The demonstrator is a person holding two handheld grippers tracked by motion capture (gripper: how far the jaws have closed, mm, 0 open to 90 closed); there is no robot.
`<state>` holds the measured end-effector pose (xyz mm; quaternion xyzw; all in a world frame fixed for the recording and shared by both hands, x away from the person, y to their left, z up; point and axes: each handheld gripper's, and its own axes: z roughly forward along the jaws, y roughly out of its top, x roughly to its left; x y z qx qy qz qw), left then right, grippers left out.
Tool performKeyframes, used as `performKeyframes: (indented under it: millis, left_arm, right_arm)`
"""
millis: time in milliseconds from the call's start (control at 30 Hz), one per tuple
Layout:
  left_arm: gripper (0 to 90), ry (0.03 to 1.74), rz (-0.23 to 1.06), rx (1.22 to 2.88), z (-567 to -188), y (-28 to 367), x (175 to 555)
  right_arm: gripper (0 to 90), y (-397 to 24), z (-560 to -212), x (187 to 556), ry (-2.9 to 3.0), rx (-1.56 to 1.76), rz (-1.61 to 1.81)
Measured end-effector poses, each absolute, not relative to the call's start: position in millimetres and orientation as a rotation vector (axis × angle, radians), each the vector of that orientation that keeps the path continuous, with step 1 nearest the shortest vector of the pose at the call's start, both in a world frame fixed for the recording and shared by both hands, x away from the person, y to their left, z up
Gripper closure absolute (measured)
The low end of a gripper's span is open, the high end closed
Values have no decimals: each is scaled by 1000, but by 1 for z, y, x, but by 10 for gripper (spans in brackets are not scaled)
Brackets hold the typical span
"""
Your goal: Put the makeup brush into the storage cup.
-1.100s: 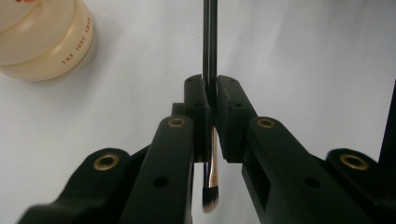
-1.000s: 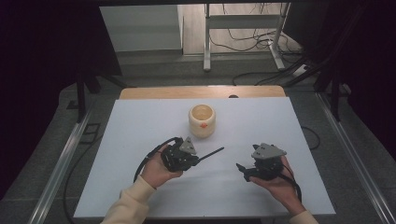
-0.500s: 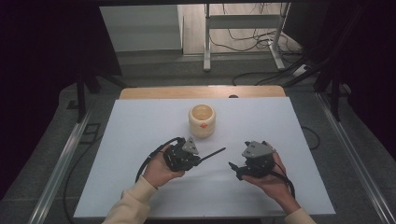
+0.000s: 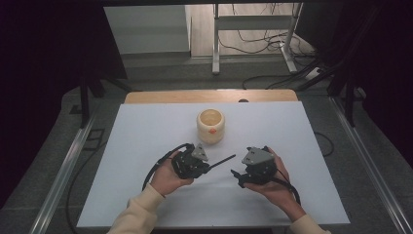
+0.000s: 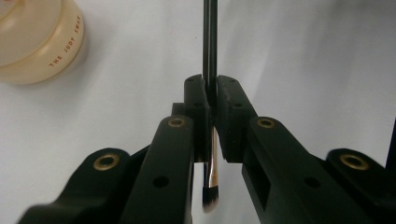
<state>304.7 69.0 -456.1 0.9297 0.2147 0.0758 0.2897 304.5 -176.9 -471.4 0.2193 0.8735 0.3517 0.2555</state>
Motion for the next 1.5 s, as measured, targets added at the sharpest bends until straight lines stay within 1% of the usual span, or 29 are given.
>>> performKeyframes:
  millis: [433,767,900,1033,1300,1400,1500]
  left_arm:
    - [834,572,183,2504,-462,63,308]
    - [835,580,170,2508,-465,60,309]
    - [834,577,163,2513,-467,58,309]
    - [834,567,158,2517,-467,56,308]
    - [833,560,135,2486,-467,54,306]
    - [831,552,127,2474,-464,57,306]
    - [824,518,162,2451,-461,61,306]
  right_arm:
    - [118,-160,-475,305,2389,520,923]
    - [195,-141,-480,299,2401,407,846]
    - [260,-132,-482,295,2388,337,799]
    - [344,-128,-485,293,2404,296,785]
    - [603,-122,-491,293,2451,261,738]
    - [671,-123,-492,294,2478,246,726]
    - [717,-123,-493,293,2491,234,721]
